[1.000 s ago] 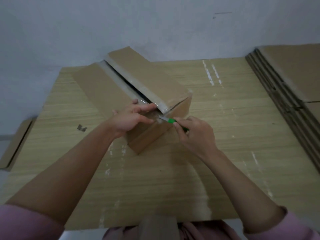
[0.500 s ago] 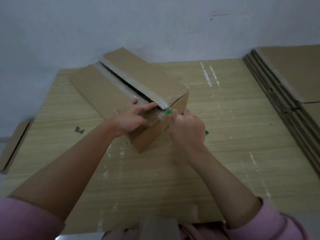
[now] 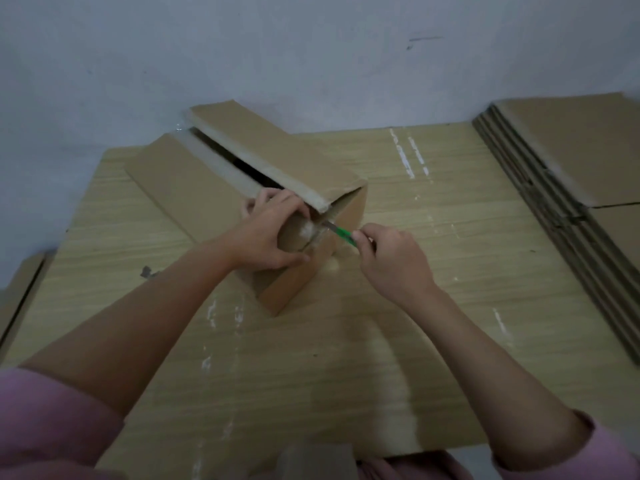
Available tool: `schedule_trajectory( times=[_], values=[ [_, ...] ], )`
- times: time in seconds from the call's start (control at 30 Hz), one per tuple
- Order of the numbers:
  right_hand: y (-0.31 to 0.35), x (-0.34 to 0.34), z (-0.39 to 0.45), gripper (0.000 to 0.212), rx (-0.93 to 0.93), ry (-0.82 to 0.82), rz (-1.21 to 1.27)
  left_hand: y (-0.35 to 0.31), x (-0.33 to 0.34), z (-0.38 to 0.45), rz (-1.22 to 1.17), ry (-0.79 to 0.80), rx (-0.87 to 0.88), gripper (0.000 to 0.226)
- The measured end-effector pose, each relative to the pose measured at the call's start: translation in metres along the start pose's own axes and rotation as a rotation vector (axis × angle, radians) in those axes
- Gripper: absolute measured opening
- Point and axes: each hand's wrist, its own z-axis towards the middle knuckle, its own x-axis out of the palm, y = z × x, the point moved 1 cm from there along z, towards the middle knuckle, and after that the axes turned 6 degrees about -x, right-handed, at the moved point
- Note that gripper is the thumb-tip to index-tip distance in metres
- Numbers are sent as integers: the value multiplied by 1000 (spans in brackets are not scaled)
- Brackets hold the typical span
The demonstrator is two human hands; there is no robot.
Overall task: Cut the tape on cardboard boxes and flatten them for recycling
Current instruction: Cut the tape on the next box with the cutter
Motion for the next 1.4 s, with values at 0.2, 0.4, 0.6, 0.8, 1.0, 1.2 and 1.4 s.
schedule_trajectory(
  times=[0.2,0.4,0.6,0.8,1.0,1.2,1.4],
  values=[
    [7,10,5,35,134,61,268,5,1,4,7,-32,58,70],
    [20,17,12,37,181,69,293,10,5,4,5,-36,71,58],
    [17,10,14,33,343,257,518,12,4,6,1,-10,82,64],
    [26,16,15,36,215,224,362,13,5,5,-13,9,81,55],
    [32,27,5,32,111,150,281,13,1,5,-2,11,81,56],
    [-29,18,-41,17,271,-140,-19,10,7,-1,-10,22,39,57],
    [-82,23,-49,28,342,-4,-404,8,13,-6,-45,25,56,56]
  ],
)
